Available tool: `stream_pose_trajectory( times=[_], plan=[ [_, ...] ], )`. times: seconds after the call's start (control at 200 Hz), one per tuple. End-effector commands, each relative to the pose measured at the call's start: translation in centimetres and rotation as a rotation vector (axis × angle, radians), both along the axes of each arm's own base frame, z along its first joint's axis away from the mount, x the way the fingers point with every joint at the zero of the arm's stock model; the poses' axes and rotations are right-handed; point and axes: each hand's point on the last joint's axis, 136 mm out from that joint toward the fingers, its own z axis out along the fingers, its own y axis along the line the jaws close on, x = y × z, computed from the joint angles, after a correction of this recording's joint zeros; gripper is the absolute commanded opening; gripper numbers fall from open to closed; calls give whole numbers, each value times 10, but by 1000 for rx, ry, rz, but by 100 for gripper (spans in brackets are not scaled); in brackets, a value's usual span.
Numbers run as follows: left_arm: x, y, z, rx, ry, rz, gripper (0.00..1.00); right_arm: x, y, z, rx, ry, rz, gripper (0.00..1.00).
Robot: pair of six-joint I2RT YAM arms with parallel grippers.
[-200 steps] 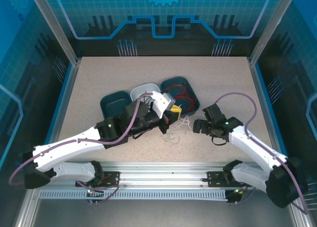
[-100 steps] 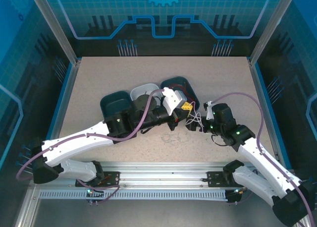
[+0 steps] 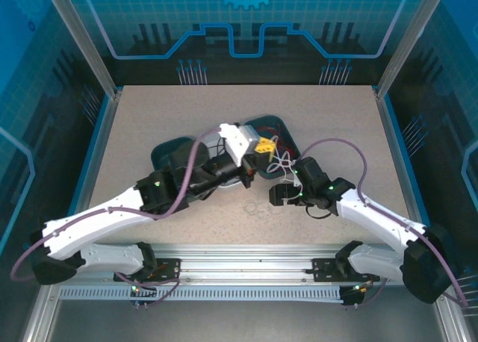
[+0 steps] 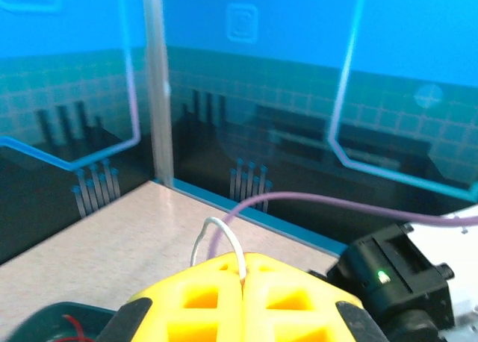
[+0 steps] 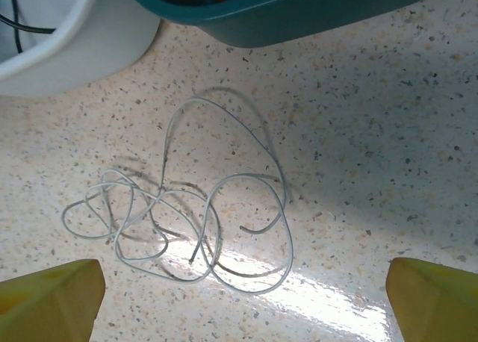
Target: Untangle the cables
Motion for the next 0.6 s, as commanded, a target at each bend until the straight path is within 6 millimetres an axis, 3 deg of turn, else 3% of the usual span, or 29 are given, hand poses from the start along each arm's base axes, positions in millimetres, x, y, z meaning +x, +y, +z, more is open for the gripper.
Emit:
stream_pose_trajectory(
  times=[0.0,0.105,0.345,0.475,0.595],
  plan=[
    [14,50,11,-23,-27,188,0,6,-2,6,-86,-21,-9,94],
    [25,100,7,-17,-8,373,0,6,-1,3,-140,-11,-5,90],
    [43,205,-33,24,100,760,0,11,-17,3,-232,4,-85,89],
    [48,242,-51,50,131,898,0,12,-29,7,-265,0,-130,92],
    [49,265,-56,66,142,983,0,11,-50,12,-310,11,-215,94]
  ],
)
